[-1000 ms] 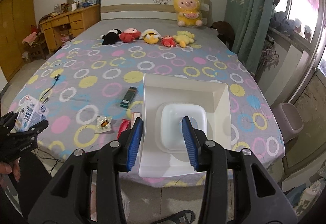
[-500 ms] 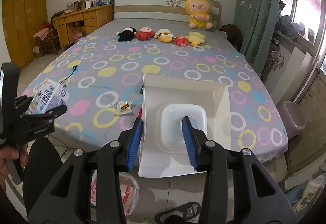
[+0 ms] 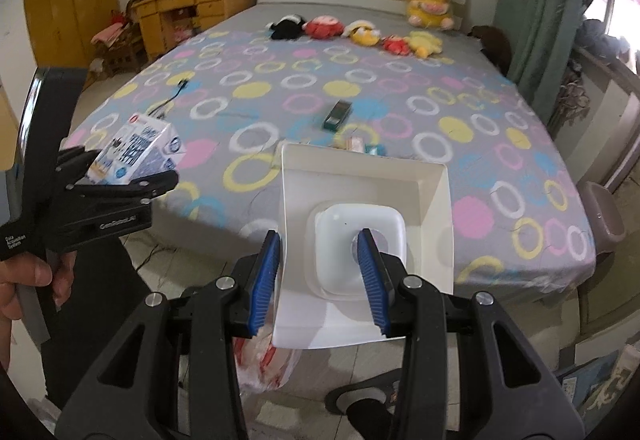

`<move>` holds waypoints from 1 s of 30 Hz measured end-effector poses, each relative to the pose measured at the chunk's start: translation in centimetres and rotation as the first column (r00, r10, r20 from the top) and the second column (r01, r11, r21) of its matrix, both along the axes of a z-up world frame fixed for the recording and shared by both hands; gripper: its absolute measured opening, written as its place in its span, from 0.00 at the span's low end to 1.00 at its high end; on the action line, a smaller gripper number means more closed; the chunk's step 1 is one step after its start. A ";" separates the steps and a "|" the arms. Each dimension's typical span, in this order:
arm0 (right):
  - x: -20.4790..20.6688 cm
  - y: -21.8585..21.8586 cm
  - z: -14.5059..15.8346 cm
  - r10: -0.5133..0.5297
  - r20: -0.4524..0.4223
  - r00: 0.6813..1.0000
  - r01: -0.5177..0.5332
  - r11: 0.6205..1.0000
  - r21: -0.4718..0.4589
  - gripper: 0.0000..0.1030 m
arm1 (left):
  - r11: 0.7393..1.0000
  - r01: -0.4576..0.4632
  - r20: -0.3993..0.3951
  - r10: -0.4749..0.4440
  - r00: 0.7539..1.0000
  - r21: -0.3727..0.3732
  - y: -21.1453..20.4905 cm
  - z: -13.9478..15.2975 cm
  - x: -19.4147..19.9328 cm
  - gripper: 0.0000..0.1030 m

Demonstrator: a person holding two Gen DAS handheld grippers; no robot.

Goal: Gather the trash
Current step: 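Lift the carton with the left tool while the right tool carries the tray toward the bag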

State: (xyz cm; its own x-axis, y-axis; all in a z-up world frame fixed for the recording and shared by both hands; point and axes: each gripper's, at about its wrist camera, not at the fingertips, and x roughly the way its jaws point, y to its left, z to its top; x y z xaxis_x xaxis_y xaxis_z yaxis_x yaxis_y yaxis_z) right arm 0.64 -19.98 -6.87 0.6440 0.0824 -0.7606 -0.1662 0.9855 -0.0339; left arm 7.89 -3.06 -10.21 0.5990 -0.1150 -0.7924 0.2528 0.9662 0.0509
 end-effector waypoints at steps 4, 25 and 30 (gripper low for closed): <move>-0.7 1.8 -2.8 0.025 -0.049 0.998 -0.025 1.000 0.013 0.38 | 1.000 0.018 -0.049 -0.017 0.999 0.019 0.7 -3.0 -1.3 0.61; 0.1 7.3 -20.9 0.200 -0.332 0.922 -0.207 0.978 0.014 0.38 | 0.997 0.080 -0.347 -0.068 0.935 0.022 1.6 -21.1 -2.3 0.61; 0.4 7.9 -24.6 0.234 -0.390 0.891 -0.248 0.969 0.016 0.39 | 0.992 0.118 -0.423 -0.091 0.902 0.039 0.8 -24.9 -1.9 0.61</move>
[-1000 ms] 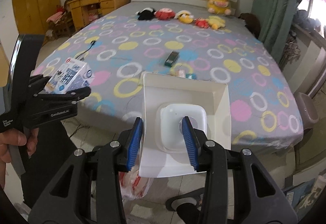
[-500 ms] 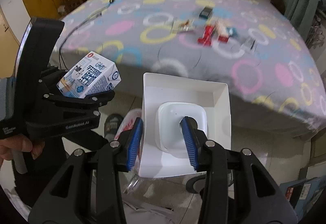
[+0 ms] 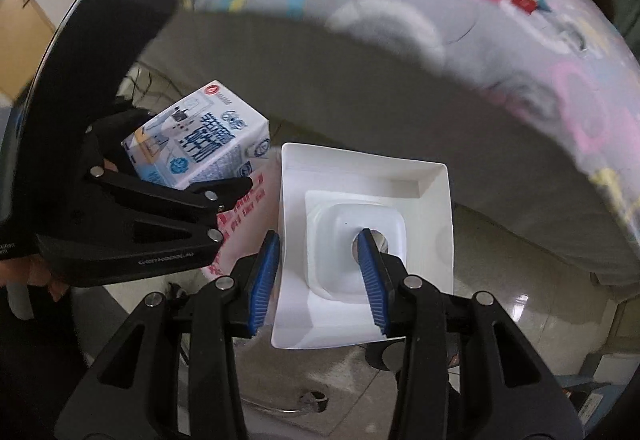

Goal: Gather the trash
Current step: 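Lift the carton with the left tool while the right tool carries the tray toward the bag, then open both tools over the white trash bag, dropping carton and tray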

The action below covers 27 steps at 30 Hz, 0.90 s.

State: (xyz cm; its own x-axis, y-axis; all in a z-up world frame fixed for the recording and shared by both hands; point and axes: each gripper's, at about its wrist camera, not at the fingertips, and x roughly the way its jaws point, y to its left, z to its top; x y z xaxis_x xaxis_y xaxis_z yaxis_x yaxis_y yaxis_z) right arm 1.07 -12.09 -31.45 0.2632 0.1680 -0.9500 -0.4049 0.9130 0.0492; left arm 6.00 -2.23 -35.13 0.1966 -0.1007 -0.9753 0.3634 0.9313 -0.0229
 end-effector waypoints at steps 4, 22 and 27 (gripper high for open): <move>0.2 0.3 -3.1 0.028 -0.050 0.998 -0.029 0.999 -0.028 0.39 | 0.999 -0.018 -0.078 0.021 0.997 0.027 0.4 -3.4 0.6 0.62; 2.2 1.0 -11.3 0.055 -0.183 0.982 -0.064 0.997 -0.048 0.70 | 0.993 0.015 -0.193 0.008 0.981 0.121 0.2 -11.0 1.2 0.87; 2.5 0.9 -11.2 0.046 -0.187 0.981 -0.055 0.998 -0.042 0.74 | 0.994 -0.005 -0.183 0.026 0.983 0.112 1.2 -10.9 1.2 0.91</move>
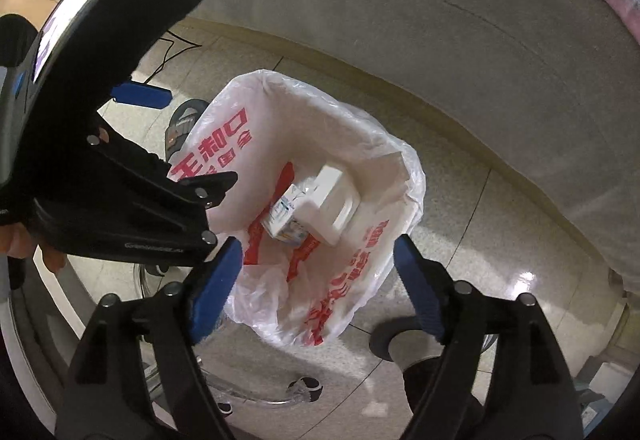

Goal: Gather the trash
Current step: 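Open both tools over the white trash bag, dropping carton and tray, then raise both tools from the bag back toward the bed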

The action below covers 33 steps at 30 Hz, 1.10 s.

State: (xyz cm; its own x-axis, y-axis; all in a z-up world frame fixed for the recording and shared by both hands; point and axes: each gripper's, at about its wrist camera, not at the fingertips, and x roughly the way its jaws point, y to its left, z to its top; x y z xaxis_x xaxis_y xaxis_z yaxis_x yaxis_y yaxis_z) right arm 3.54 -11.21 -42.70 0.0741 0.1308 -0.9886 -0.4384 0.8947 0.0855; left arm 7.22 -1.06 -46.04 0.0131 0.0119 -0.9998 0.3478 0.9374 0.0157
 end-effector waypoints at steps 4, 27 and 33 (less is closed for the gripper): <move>0.0 -0.5 1.1 -0.008 0.001 1.000 0.008 1.000 0.021 0.76 | 1.000 -0.012 0.038 0.013 0.999 -0.025 0.5 0.8 0.3 0.92; -1.1 -6.9 17.9 -0.272 0.275 0.922 0.238 0.960 0.151 0.90 | 0.955 -0.061 0.343 0.163 0.925 -0.290 1.1 17.2 1.3 0.92; -0.7 -10.0 25.1 -0.375 0.359 0.855 0.326 0.926 0.190 0.91 | 0.944 -0.038 0.414 0.179 0.892 -0.327 0.2 24.1 2.5 0.92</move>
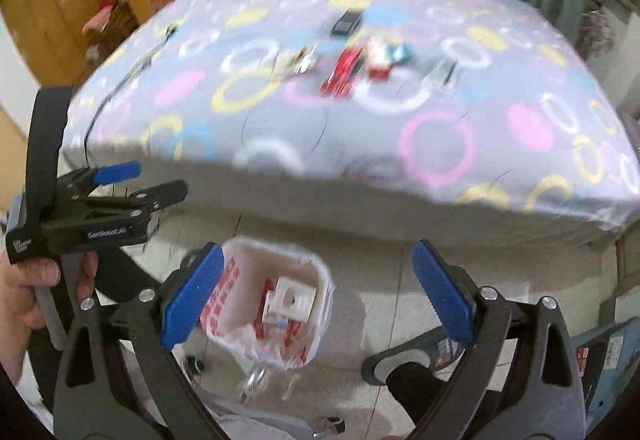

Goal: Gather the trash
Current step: 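Raise both tools from the bag back toward the bed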

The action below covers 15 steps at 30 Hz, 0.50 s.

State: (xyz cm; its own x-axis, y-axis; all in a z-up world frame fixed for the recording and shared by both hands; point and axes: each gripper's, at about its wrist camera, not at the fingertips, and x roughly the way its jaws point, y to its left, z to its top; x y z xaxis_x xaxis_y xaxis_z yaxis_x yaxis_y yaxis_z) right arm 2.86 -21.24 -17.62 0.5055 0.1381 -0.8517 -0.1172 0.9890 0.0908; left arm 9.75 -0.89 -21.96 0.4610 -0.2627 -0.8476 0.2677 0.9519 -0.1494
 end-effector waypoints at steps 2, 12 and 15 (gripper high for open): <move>0.4 -1.1 2.6 -0.034 0.047 0.998 0.034 0.999 0.001 0.94 | 1.000 -0.008 0.016 0.009 1.000 -0.018 0.0 2.3 0.7 0.92; 1.8 -4.8 10.0 -0.146 0.183 0.972 0.148 0.989 0.005 0.94 | 0.999 -0.039 0.103 0.040 0.994 -0.007 -0.9 9.5 3.3 0.92; 2.4 -5.5 11.4 -0.167 0.208 0.964 0.171 0.985 -0.002 0.94 | 0.999 -0.047 0.104 0.048 0.993 -0.013 -1.2 10.1 4.0 0.92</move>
State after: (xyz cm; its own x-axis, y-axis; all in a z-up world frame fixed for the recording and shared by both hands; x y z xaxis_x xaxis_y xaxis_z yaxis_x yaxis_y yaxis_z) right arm 5.23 -26.74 -6.23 0.6850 0.0193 -0.7283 0.0380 0.9973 0.0622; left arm 13.75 -2.09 -11.91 0.5594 -0.2469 -0.7913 0.2366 0.9624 -0.1331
